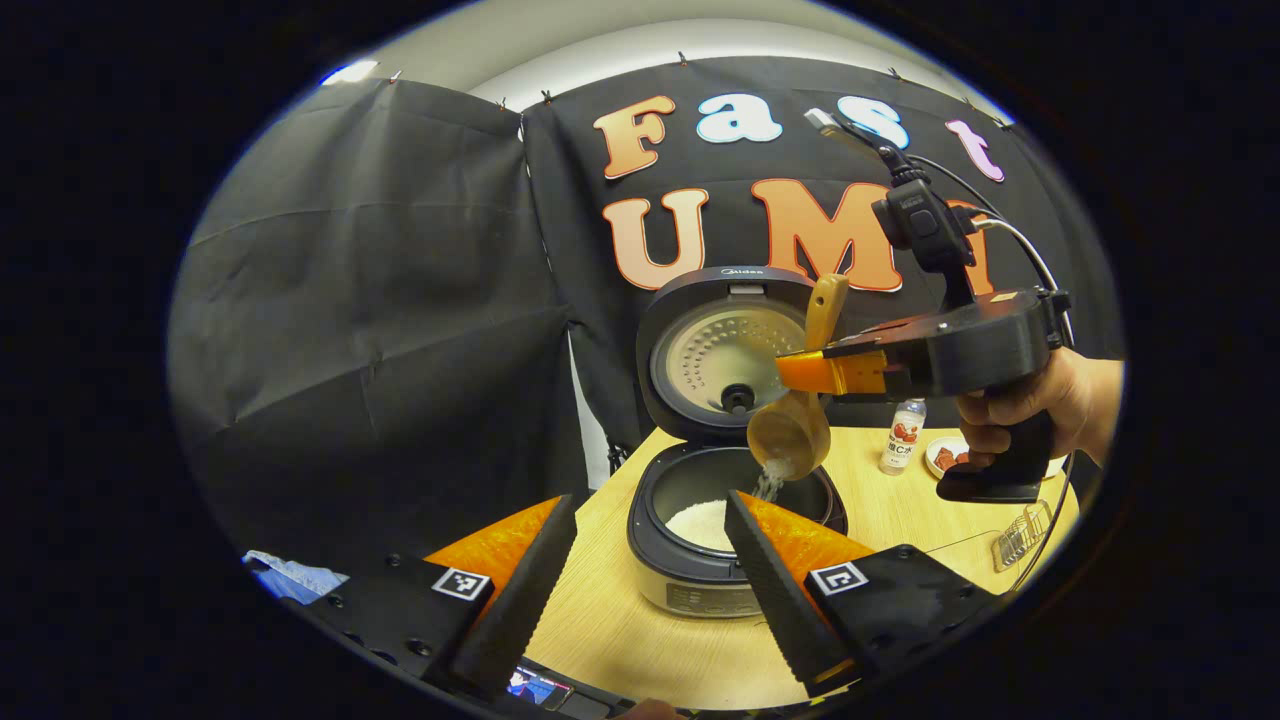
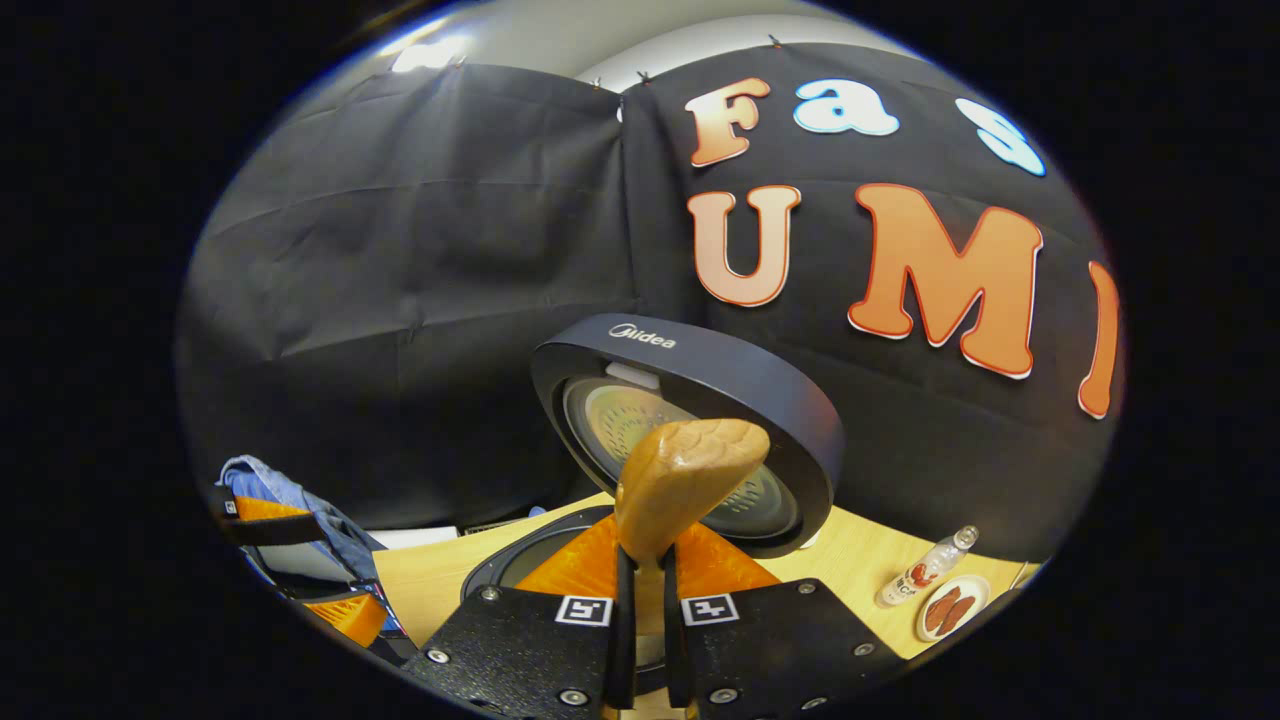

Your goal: Close the left gripper, press the button to open the rice cooker; take a wooden spoon from the chopstick holder with the right hand, scoop a spoonful of rice and pour it into the rice cooker, then put the wooden spoon back into the chopstick holder.

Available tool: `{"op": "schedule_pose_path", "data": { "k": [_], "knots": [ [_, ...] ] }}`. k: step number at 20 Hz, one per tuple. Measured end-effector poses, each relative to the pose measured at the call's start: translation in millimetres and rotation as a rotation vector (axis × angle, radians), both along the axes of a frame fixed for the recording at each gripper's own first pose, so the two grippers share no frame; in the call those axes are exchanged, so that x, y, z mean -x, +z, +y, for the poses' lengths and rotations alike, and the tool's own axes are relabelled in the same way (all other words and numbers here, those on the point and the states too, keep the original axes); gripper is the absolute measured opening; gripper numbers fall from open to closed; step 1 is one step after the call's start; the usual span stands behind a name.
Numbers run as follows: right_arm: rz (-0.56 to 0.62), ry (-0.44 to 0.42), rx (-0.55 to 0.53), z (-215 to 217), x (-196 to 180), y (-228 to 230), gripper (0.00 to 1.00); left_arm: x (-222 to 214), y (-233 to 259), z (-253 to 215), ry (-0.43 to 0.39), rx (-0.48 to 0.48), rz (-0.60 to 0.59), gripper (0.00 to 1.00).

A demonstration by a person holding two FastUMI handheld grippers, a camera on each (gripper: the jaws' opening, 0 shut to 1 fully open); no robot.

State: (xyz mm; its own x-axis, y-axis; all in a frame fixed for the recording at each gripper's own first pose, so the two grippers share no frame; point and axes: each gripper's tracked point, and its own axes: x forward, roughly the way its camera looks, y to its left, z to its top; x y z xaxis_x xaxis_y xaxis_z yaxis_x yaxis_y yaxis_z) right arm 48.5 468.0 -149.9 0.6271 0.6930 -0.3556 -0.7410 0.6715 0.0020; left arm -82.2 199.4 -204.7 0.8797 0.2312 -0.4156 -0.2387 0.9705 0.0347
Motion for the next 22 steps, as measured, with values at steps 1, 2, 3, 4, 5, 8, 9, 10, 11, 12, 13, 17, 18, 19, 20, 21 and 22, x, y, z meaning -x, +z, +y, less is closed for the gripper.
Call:
{"op": "schedule_pose_path", "data": {
  "k": [1, 2, 3, 4, 5, 8, 9, 10, 11, 12, 13, 17, 18, 19, 20, 21, 22],
  "knots": [
    [-0.027, 0.0, 0.012, -0.9, -0.9, 2.2, 0.06, 0.4, -0.7, -0.1, 0.001, 0.001, 0.003, 1.0],
    [-0.052, 0.002, 0.025, -2.0, -0.6, 2.1, 0.11, 1.5, -2.2, 1.5, 0.005, 0.001, 0.006, 1.0],
    [-0.074, 0.002, 0.035, -2.8, -2.3, 2.2, 0.11, 2.7, -2.4, 1.3, 0.007, 0.005, 0.009, 0.94],
    [-0.085, 0.009, 0.042, -1.9, -0.5, 3.7, 0.11, 3.5, -2.5, 2.2, 0.009, 0.005, 0.009, 0.94],
    [-0.098, 0.016, 0.049, -1.8, 0.1, 4.8, 0.11, 3.3, -1.8, 2.6, 0.009, 0.002, 0.009, 0.94],
    [-0.118, 0.002, 0.053, -7.3, 0.6, 6.1, 0.11, 3.1, -2.0, 3.0, 0.007, -0.01, 0.008, 0.94],
    [-0.128, -0.01, 0.048, -10.7, -0.4, 7.1, 0.11, 3.2, -1.0, 1.5, 0.002, -0.007, 0.007, 0.94],
    [-0.123, -0.018, 0.036, -11.2, -0.8, 8.3, 0.11, 4.3, -1.7, 0.2, -0.001, -0.004, 0.009, 0.94],
    [-0.101, -0.025, 0.017, -12.5, -0.5, 7.7, 0.11, 4.2, -0.5, -0.6, 0.0, -0.006, 0.006, 0.94],
    [-0.069, -0.031, -0.007, -13.7, 2.2, 5.9, 0.11, 4.3, 0.9, -1.1, 0.0, -0.006, 0.003, 0.94],
    [-0.035, -0.044, -0.036, -15.8, 1.3, 6.7, 0.11, 4.7, 2.2, -1.8, 0.0, -0.009, 0.0, 0.94],
    [0.131, -0.122, -0.163, -40.5, 4.9, 6.6, 0.11, 7.8, 3.5, -5.6, 0.005, -0.013, 0.0, 0.94],
    [0.178, -0.145, -0.197, -49.7, 4.9, 5.4, 0.11, 9.4, 3.1, -6.5, 0.004, -0.012, 0.004, 0.94],
    [0.231, -0.162, -0.236, -59.9, 4.2, 4.7, 0.11, 10.7, 4.4, -8.6, 0.004, -0.014, 0.005, 0.94],
    [0.285, -0.184, -0.273, -71.0, 5.2, 3.6, 0.11, 12.3, 4.8, -10.4, 0.005, -0.018, 0.007, 0.94],
    [0.324, -0.2, -0.301, -84.3, 4.7, 0.9, 0.11, 12.3, 7.0, -13.0, 0.005, -0.02, 0.004, 0.94],
    [0.349, -0.232, -0.315, -101.1, 2.3, -3.4, 0.12, 12.6, 8.4, -17.0, 0.001, -0.021, 0.001, 0.94]
  ]
}}
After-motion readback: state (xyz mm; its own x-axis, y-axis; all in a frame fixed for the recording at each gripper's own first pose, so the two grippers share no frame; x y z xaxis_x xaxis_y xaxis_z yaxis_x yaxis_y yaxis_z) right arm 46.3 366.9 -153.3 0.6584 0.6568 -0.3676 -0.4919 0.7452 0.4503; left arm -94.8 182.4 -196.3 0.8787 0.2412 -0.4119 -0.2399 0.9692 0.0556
